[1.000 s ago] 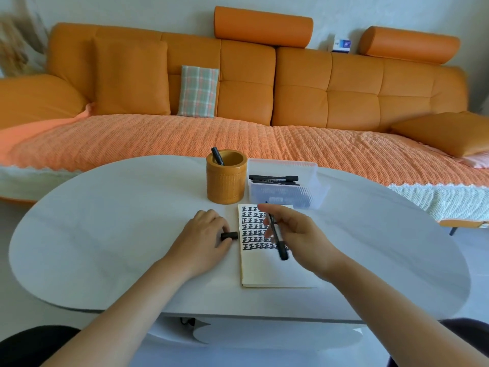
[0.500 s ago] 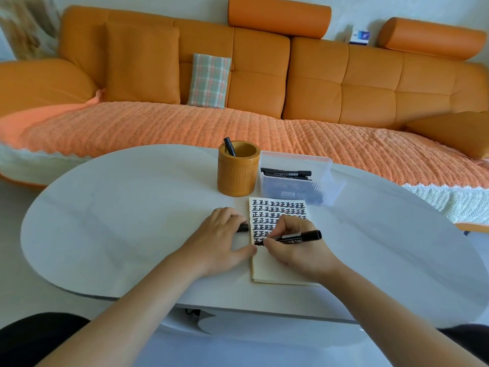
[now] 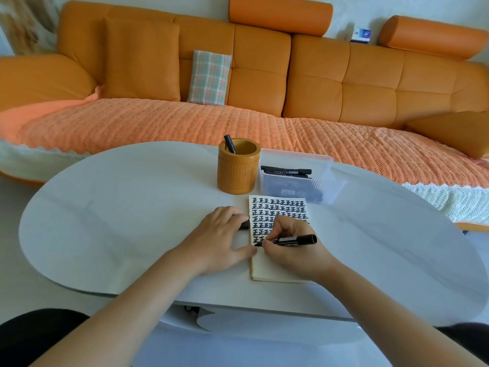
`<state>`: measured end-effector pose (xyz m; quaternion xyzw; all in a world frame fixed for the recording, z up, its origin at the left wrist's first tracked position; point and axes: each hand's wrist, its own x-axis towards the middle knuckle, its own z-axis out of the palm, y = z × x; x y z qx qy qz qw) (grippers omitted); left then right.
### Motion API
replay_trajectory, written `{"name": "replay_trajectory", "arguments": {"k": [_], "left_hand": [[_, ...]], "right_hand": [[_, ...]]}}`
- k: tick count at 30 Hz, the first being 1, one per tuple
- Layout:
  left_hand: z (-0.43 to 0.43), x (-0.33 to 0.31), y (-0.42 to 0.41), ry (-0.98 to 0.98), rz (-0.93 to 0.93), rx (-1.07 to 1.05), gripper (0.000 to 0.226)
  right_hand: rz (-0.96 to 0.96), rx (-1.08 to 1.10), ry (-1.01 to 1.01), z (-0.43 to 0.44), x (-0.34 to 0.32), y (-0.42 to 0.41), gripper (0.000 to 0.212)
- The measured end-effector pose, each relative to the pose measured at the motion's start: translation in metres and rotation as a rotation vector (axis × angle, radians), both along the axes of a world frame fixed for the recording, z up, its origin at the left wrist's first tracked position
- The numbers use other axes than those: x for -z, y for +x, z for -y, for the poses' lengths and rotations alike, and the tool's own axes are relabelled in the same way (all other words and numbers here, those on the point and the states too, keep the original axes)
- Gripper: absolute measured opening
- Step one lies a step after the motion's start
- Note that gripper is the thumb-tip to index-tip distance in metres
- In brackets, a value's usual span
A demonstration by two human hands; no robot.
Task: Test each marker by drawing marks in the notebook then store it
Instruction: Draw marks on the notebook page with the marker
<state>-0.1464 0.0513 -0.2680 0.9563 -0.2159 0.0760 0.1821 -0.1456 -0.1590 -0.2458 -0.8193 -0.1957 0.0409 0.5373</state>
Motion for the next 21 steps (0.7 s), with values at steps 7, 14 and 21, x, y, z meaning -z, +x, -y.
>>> {"name": "replay_trajectory", "arguments": {"k": [7,14,21], "left_hand": [[-0.0001,-0.0006,0.0006,0.005,-0.013,-0.007,0.081],[-0.0013,-0.0005,0.0009,0.003,-0.023,0.001,0.08],[-0.0021,-0.0015,0.0003,0.011,-0.034,0.015,0.081]], "right_hand": [[0.046,-0.011,-0.001,0.0025,0.001,-0.0013,0.018],[0.004,-0.044,0.04,0.004,-0.0021,0.0002,0.015],[0.004,-0.042,0.025,0.0019,0.0001,0.0001,0.015]]}}
